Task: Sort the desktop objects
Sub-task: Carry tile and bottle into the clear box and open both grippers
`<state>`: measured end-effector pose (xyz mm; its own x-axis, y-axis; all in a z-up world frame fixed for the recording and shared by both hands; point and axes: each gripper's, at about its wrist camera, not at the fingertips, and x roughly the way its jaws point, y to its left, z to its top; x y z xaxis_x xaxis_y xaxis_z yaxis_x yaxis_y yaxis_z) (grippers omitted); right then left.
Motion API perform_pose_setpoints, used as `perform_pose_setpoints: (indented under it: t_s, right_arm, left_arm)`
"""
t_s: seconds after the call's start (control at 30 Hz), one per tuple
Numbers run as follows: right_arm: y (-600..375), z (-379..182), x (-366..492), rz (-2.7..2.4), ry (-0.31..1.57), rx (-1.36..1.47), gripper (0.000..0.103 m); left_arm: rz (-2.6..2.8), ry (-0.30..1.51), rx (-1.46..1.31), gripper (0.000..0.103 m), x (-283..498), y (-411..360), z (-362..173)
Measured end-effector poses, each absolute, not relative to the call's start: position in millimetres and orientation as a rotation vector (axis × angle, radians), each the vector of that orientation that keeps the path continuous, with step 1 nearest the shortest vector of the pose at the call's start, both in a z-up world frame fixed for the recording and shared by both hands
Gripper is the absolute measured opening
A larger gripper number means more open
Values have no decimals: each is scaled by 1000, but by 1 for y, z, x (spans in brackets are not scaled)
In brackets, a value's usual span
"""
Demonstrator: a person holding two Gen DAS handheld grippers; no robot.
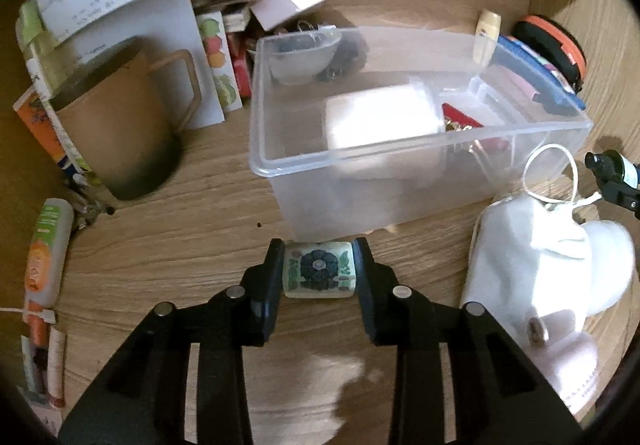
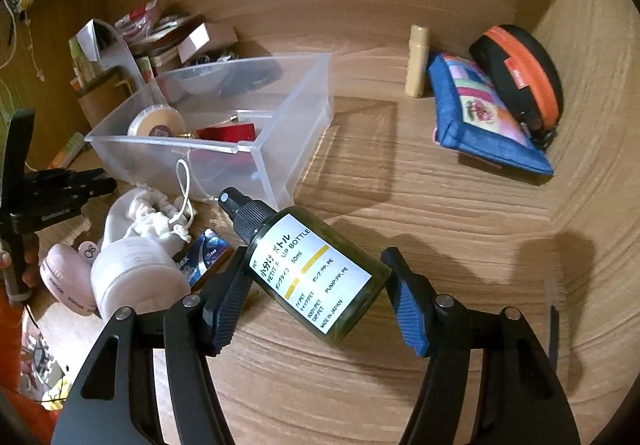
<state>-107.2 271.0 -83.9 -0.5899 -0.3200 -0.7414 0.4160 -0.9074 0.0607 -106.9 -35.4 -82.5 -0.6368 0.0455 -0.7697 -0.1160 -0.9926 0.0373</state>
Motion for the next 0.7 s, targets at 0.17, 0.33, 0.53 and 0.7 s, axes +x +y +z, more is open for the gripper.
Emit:
perform_pose_setpoints:
  t_s: [0.17,0.33,0.53,0.7]
  right_arm:
    - [276,-69,-100,-2488,119,1084,62]
    - [271,-50,-92,-2501,115,1016,62]
    - [264,-27,-86,-2503,104,931,62]
    - [257,-11,-88,-2492,93,873,62]
  left_arm:
    - [2788,92,-1240,33,-94,-46,-65]
    - [2830,67,-1170,33,-81,-55,-44]
    - [2850,64,-1079,33,-74,-60,-17]
    - [2853,50,-1022,33,-76,-60,4]
